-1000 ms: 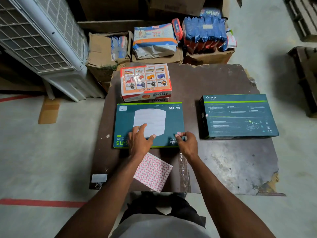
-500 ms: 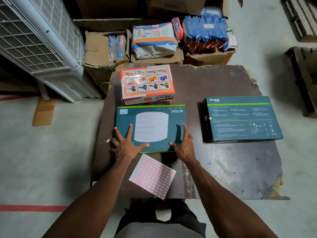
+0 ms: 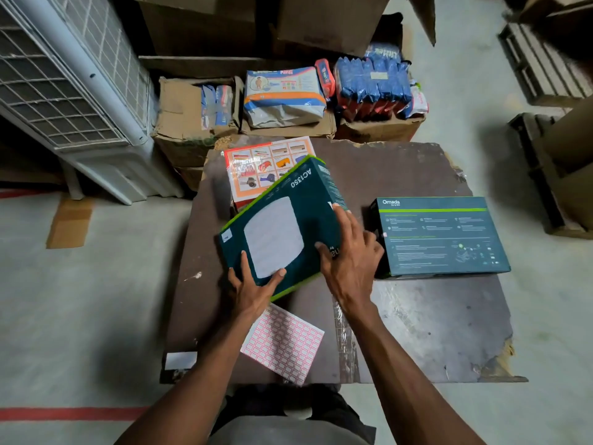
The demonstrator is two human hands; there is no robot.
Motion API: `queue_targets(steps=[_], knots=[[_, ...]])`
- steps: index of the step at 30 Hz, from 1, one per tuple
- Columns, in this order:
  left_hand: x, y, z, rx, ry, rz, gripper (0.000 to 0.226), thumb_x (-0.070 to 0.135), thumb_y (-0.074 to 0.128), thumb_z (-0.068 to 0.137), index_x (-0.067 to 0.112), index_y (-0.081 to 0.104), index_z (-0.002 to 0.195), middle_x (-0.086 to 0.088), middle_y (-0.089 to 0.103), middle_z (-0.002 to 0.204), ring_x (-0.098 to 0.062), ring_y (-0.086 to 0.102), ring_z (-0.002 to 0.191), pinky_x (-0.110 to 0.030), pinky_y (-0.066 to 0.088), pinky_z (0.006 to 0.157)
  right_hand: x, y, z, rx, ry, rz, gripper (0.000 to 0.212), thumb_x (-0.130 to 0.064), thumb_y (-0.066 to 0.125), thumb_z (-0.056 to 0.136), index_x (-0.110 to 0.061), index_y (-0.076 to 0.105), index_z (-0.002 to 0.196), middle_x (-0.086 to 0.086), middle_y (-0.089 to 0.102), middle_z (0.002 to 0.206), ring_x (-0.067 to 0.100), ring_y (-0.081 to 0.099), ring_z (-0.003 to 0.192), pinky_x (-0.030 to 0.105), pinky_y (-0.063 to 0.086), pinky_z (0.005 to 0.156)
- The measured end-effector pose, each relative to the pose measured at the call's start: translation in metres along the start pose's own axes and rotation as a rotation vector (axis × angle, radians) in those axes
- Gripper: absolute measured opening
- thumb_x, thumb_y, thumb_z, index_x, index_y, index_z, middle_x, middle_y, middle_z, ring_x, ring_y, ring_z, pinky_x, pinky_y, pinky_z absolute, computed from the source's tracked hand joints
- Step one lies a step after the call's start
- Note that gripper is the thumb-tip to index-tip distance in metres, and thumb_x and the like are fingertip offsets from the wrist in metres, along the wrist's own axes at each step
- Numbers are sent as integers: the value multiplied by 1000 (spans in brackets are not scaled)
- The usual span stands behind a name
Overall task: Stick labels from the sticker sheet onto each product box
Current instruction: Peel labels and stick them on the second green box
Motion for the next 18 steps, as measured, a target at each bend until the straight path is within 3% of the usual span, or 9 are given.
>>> queue_targets(steps=[3, 6, 9, 11, 13, 16, 18], knots=[[-3, 4, 0, -10, 25, -54, 113, 94, 44, 68, 44, -1, 159, -10, 0, 168, -45, 23, 148, -57, 36, 113, -16, -9, -11, 74, -77, -82, 81, -40, 76, 86, -36, 32, 155, 3, 53, 150, 31, 56, 114, 46, 41, 91], [9, -14, -1, 77, 102, -143, 115, 104, 21, 63, 41, 12, 159, -11, 17, 167, -38, 29, 148, -58, 33, 116, -25, -10, -24, 90, -110, -109, 79, -42, 76, 88, -35, 34, 154, 5, 52, 152, 32, 56, 118, 45, 39, 92], [64, -62, -4, 231, 483, -298, 87, 86, 36, 83, 32, 37, 152, -4, 38, 157, -19, 39, 143, -40, 36, 115, -33, -8, -36, 83, -131, -105, 76, -42, 76, 88, -35, 38, 153, 6, 50, 155, 34, 56, 125, 48, 40, 95], [113, -99, -2, 240, 701, -350, 79, 80, 45, 86, 31, 44, 147, 0, 44, 151, -13, 42, 139, -30, 38, 111, -40, -7, -43, 79, -140, -85, 78, -40, 79, 86, -36, 37, 151, 8, 51, 154, 36, 56, 127, 51, 43, 95], [155, -129, -5, 141, 801, -351, 79, 78, 49, 85, 29, 45, 147, 0, 47, 150, -13, 46, 138, -30, 42, 109, -44, -6, -48, 84, -158, -61, 79, -36, 82, 83, -36, 38, 149, 9, 53, 153, 37, 57, 126, 52, 46, 93], [193, -148, 0, -52, 769, -248, 74, 65, 52, 90, 31, 37, 154, -4, 44, 156, -14, 41, 140, -32, 40, 106, -53, -9, -55, 109, -215, -42, 70, -38, 78, 88, -36, 40, 147, 9, 52, 153, 38, 56, 127, 53, 48, 94], [201, -150, 12, -152, 725, -199, 76, 69, 56, 88, 34, 39, 153, -2, 44, 157, -13, 43, 137, -34, 39, 106, -61, -10, -62, 123, -280, -24, 60, -41, 69, 93, -34, 42, 146, 9, 53, 153, 38, 57, 127, 53, 49, 94]])
Point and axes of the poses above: each hand's wrist, its own z-axis towards the middle knuckle, its own y-axis out of the palm, x = y × z, the point moved 1 cm from there along z, towards the middle knuckle
